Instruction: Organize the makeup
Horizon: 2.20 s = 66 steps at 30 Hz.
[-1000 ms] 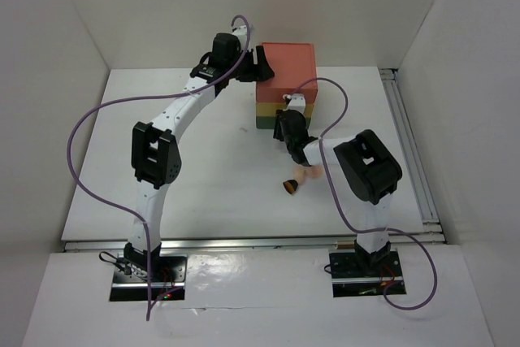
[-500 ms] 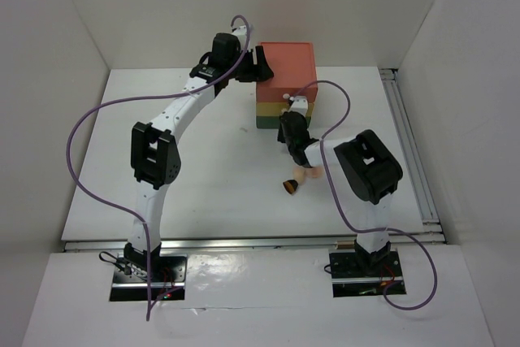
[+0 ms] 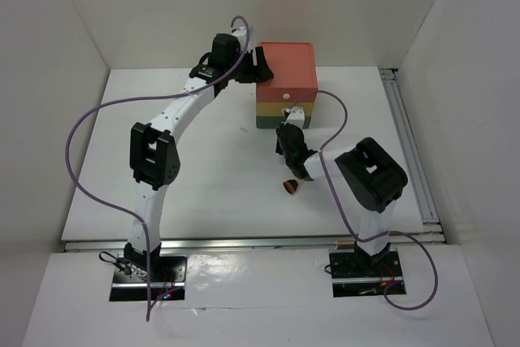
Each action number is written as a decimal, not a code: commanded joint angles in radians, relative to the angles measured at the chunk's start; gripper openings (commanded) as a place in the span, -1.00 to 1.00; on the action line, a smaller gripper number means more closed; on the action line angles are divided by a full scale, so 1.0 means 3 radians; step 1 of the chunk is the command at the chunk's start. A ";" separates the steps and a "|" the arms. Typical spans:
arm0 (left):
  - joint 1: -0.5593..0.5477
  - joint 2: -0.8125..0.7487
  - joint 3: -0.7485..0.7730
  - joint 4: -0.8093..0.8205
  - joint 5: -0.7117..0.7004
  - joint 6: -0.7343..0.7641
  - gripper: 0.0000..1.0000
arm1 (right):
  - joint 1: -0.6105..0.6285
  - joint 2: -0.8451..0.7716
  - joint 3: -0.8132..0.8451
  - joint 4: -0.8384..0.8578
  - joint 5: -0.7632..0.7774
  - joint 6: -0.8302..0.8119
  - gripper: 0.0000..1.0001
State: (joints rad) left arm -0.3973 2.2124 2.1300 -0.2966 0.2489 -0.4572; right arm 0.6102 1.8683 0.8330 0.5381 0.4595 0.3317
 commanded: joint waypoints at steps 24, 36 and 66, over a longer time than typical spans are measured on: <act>-0.0066 0.0121 -0.0202 -0.0791 0.0024 0.0138 0.52 | -0.0270 0.0424 0.0818 0.0170 0.0130 -0.0042 -0.11; -0.0066 0.0091 -0.0202 -0.0821 0.0024 0.0169 0.52 | -0.0301 0.0394 0.0731 0.0385 0.0130 -0.0073 -0.57; -0.0066 0.0020 -0.0269 -0.0821 -0.0011 0.0108 0.52 | 0.0732 -0.1017 -0.0726 -0.0300 0.0355 0.0521 -0.27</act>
State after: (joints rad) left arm -0.4004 2.1948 2.1117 -0.3134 0.2520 -0.4728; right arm 0.7937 1.6299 0.6147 0.4831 0.5583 0.4606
